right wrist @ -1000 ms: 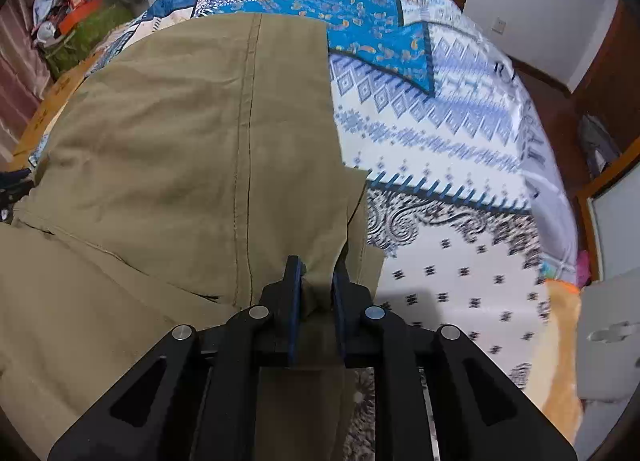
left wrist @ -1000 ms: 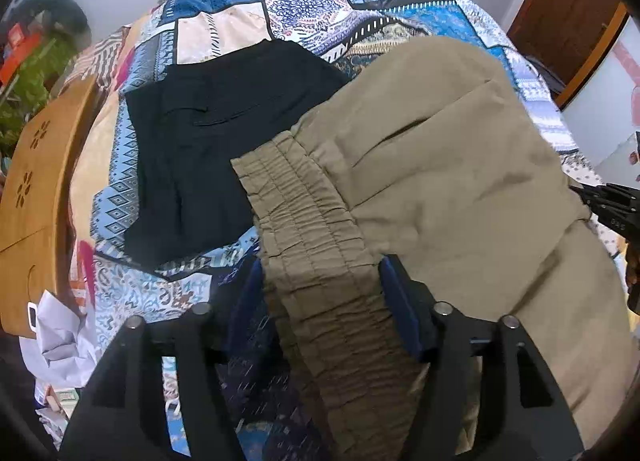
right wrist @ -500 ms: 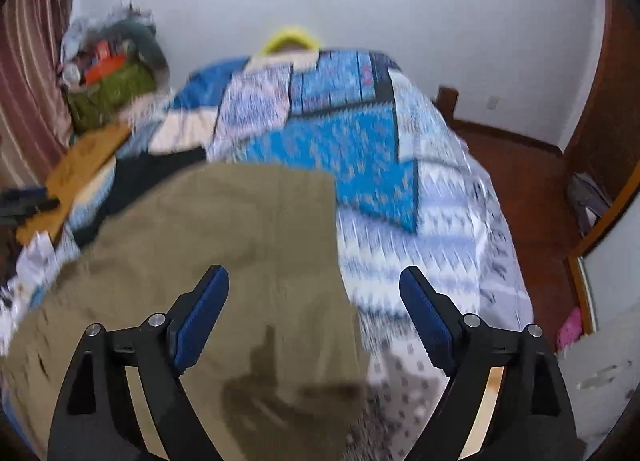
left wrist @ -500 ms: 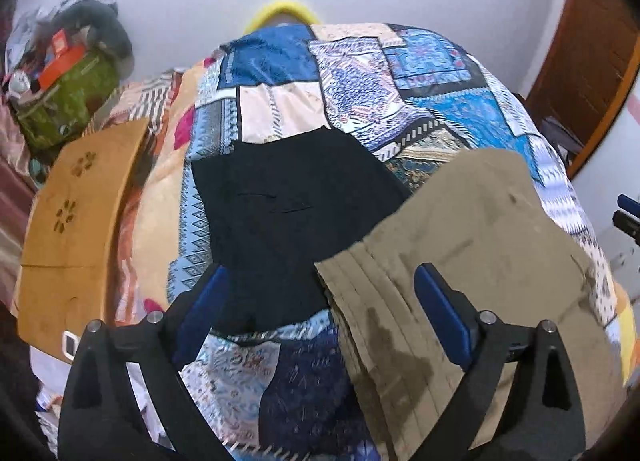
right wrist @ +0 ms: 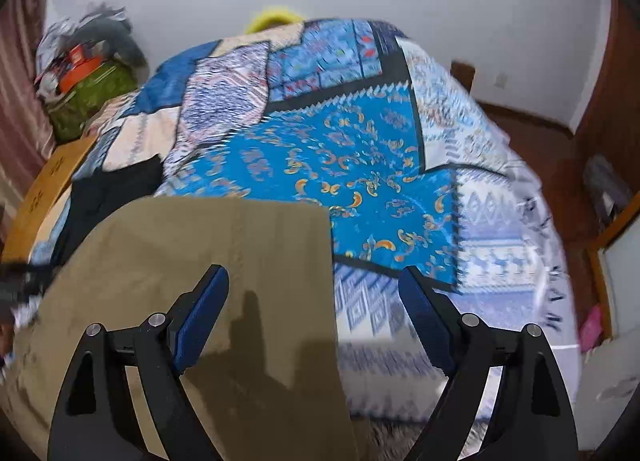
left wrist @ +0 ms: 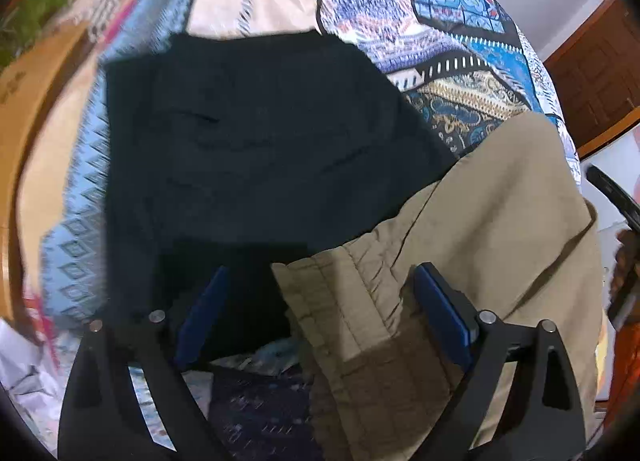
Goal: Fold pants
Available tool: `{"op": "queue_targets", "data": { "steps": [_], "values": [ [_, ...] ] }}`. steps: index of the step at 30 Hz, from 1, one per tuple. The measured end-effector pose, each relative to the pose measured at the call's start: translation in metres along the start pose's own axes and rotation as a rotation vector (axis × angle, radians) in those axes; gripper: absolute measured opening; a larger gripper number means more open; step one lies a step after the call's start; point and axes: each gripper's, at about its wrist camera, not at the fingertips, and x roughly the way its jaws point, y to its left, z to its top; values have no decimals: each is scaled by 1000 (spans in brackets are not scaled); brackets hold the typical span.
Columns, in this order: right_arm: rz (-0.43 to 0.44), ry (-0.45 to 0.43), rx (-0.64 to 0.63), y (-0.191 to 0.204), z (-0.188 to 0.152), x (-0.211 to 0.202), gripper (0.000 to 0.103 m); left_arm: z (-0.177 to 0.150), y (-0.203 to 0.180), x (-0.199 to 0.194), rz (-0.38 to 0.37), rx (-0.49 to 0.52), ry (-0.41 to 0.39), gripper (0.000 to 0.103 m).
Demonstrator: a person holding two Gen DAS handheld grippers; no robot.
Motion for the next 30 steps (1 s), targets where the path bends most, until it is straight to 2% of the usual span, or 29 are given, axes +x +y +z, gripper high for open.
{"op": "queue_targets", "data": {
  "steps": [4,6,8,9,10,11,13,16,19,22,25,27,29,30],
  "values": [
    [34,23,50,-5,10,27,71,-3,0,7,-93,-4,9,70],
    [53,25,63,-4,11,36,65,-4,-1,6,-93,-2,-4,65],
    [92,10,94,-4,11,39,54,-4,-4,3,-80,14,-22,60],
    [115,11,110,-5,12,40,42,-5,-6,1,-73,21,-31,56],
    [129,14,121,-4,12,40,32,-6,-7,-3,-66,25,-49,48],
    [122,14,125,-2,12,39,30,-6,-9,-5,-67,31,-57,46],
    [63,11,96,3,12,37,13,-8,-15,-13,-23,51,-86,42],
    [41,-11,87,3,11,21,8,-10,-29,-29,53,104,-139,37],
    [50,-67,91,-1,15,-10,5,-11,-39,-54,96,143,-201,33],
    [34,-143,86,-1,23,-49,2,-10,-46,-94,97,151,-281,32],
    [3,-255,93,-4,31,-100,1,-12,-59,-129,97,183,-340,31],
    [39,-285,114,-9,34,-130,1,-17,-69,-148,89,210,-368,29],
    [54,-305,88,-5,32,-153,1,-22,-78,-161,85,233,-376,22],
    [61,-287,71,-2,31,-156,2,-23,-81,-165,86,238,-369,15]
  ]
}}
